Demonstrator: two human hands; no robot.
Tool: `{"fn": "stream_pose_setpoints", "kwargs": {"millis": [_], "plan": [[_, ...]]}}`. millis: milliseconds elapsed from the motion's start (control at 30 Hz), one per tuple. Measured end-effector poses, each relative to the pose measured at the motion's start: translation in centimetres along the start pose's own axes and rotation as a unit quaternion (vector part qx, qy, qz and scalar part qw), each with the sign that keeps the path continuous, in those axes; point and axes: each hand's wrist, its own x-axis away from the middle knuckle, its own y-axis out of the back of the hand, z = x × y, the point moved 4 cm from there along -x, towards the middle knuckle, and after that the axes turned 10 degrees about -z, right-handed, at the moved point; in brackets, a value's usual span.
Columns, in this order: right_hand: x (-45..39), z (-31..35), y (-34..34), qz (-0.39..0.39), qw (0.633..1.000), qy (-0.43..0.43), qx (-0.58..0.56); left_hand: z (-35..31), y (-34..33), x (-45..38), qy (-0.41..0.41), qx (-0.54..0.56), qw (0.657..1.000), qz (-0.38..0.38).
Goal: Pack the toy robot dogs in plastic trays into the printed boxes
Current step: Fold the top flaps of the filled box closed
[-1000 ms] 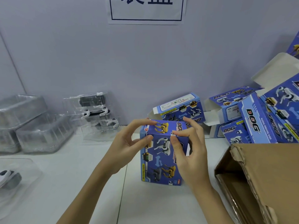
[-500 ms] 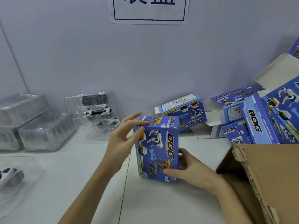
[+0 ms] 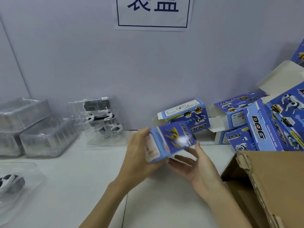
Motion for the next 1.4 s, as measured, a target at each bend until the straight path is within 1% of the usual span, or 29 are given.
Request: {"fn": "stream_pose_setpoints", "kwargs": {"millis": [33,67,133,167,200,233,267,333,400,433,467,500,533,567,600,633,667,700,733,767,800,900,967,1100,1233,1300,1333,1400], "plan": [[0.2,0.5,0.0,0.012,1.000,-0.017,-0.022,-0.8,-0.6,0.3,-0.075,-0.055,0.996,0.010],[0.4,1.0,0.0,0.031,0.999,-0.022,-0.029,-1.6,-1.3,0.6,-0.141,-0.109,0.984,0.026],[0.9,1.5,-0.1,0.085,0.995,-0.042,-0.027,-2.5,-2.4,1.4,-0.237,-0.196,0.950,0.050],[1.1,1.6,-0.1,0.092,0.995,-0.033,0.002,-2.9,-2.7,1.9,-0.282,-0.230,0.930,0.052],[0.8,1.4,0.2,0.079,0.995,-0.012,0.056,-3.2,-3.1,2.6,-0.325,-0.259,0.908,0.053],[0.8,1.3,0.4,0.055,0.992,0.008,0.109,-3.4,-3.4,3.3,-0.357,-0.277,0.890,0.058],[0.8,1.0,0.6,0.037,0.990,0.018,0.137,-3.4,-3.7,3.7,-0.376,-0.283,0.880,0.063],[0.5,0.6,1.0,0.009,0.988,0.018,0.152,-3.2,-4.1,4.0,-0.383,-0.272,0.877,0.098],[0.2,0.7,1.4,-0.014,0.990,0.035,0.139,-2.5,-3.9,3.6,-0.346,-0.253,0.888,0.167],[0.1,1.0,1.6,-0.028,0.991,0.053,0.123,-2.2,-3.5,3.4,-0.313,-0.235,0.899,0.195],[-0.1,1.5,1.7,-0.037,0.991,0.075,0.106,-2.0,-3.1,3.0,-0.274,-0.207,0.917,0.202],[-0.1,2.0,1.8,-0.040,0.990,0.097,0.091,-2.1,-2.6,2.6,-0.222,-0.163,0.943,0.185],[-0.2,2.5,1.8,-0.033,0.990,0.116,0.077,-2.0,-2.0,2.0,-0.148,-0.108,0.972,0.147],[-0.1,3.0,1.6,-0.021,0.989,0.131,0.065,-1.8,-1.4,1.4,-0.051,-0.052,0.993,0.093],[0.0,3.4,1.5,-0.003,0.988,0.144,0.052,-1.4,-0.7,0.8,0.064,0.007,0.997,0.041],[0.3,3.8,1.3,0.020,0.987,0.157,0.041,-0.9,-0.1,0.2,0.175,0.078,0.981,0.014],[0.5,4.1,1.1,0.048,0.983,0.172,0.034,-0.6,0.2,-0.3,0.265,0.156,0.951,0.023],[0.9,4.3,0.9,0.076,0.979,0.186,0.034,-0.4,0.4,-0.7,0.322,0.222,0.919,0.055],[1.2,4.4,0.6,0.101,0.974,0.197,0.041,-0.4,0.7,-1.2,0.345,0.265,0.895,0.096],[1.5,4.4,0.3,0.120,0.970,0.205,0.052,-0.7,1.3,-1.6,0.352,0.281,0.884,0.122],[1.7,4.3,0.1,0.133,0.966,0.212,0.068,-0.8,1.8,-2.0,0.350,0.285,0.884,0.123],[2.4,4.0,-0.8,0.146,0.955,0.215,0.144,-1.1,3.1,-2.4,0.341,0.300,0.887,0.080],[2.9,4.0,-1.1,0.148,0.949,0.190,0.203,-0.8,3.6,-1.0,0.342,0.295,0.891,0.056],[3.5,4.0,-1.0,0.143,0.926,0.165,0.309,0.7,4.8,2.9,0.400,0.305,0.864,-0.013],[4.7,3.8,-1.0,0.167,0.916,0.103,0.349,1.7,5.9,3.7,0.445,0.305,0.841,-0.042],[5.8,4.3,-1.1,0.179,0.912,0.084,0.360,1.7,6.3,3.2,0.457,0.298,0.837,-0.038],[6.2,4.7,-1.0,0.177,0.916,0.079,0.353,1.7,6.5,3.0,0.461,0.299,0.835,-0.036],[7.4,5.5,-0.5,0.148,0.941,0.084,0.291,1.9,7.0,2.6,0.459,0.301,0.834,-0.060]]}}
